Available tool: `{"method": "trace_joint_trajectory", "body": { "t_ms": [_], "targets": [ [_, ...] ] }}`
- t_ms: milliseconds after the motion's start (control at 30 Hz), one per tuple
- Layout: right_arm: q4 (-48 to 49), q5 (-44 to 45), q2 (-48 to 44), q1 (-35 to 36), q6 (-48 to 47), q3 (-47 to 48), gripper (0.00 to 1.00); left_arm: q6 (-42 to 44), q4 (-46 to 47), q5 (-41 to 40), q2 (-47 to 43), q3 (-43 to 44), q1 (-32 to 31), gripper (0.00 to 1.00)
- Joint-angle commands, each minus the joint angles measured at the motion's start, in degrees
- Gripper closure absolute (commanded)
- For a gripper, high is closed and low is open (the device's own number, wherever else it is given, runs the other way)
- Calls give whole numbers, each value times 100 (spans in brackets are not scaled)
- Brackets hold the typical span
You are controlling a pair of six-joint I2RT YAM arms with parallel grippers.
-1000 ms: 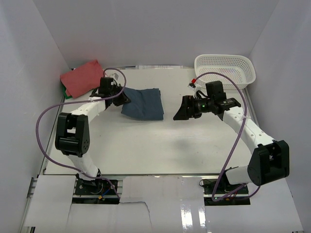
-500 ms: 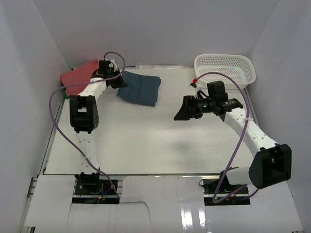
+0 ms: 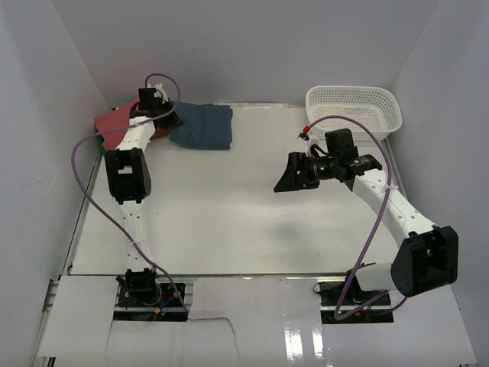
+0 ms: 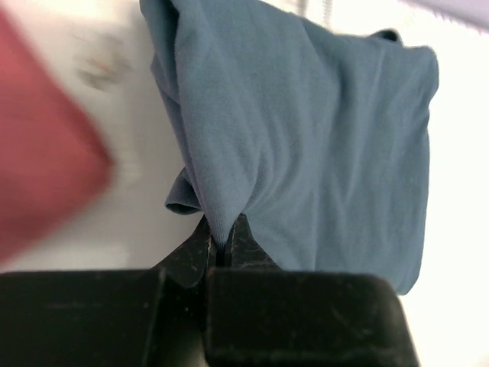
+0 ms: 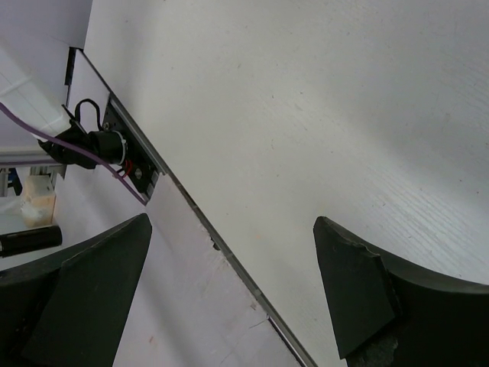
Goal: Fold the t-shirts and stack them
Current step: Put the neatly folded tshirt into the corner of the board with the left arm
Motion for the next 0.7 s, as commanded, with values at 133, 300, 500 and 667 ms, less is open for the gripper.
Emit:
{"method": "trace_joint_trajectory", "body": {
  "t_ms": [133, 300, 500, 667],
  "targets": [
    [-396, 45, 35, -20, -31, 399, 7, -49, 605, 23, -73, 686, 718, 100],
    [-476, 2, 97, -20, -5, 443, 7, -23, 729, -125, 94, 1284, 771, 100],
    [-424, 37, 114, -11, 56, 320, 7, -146, 887, 32, -72, 1223, 920, 100],
    [-265, -16, 114, 42, 171, 188, 7, -321, 949, 111, -187, 1179, 1095, 100]
  ]
}}
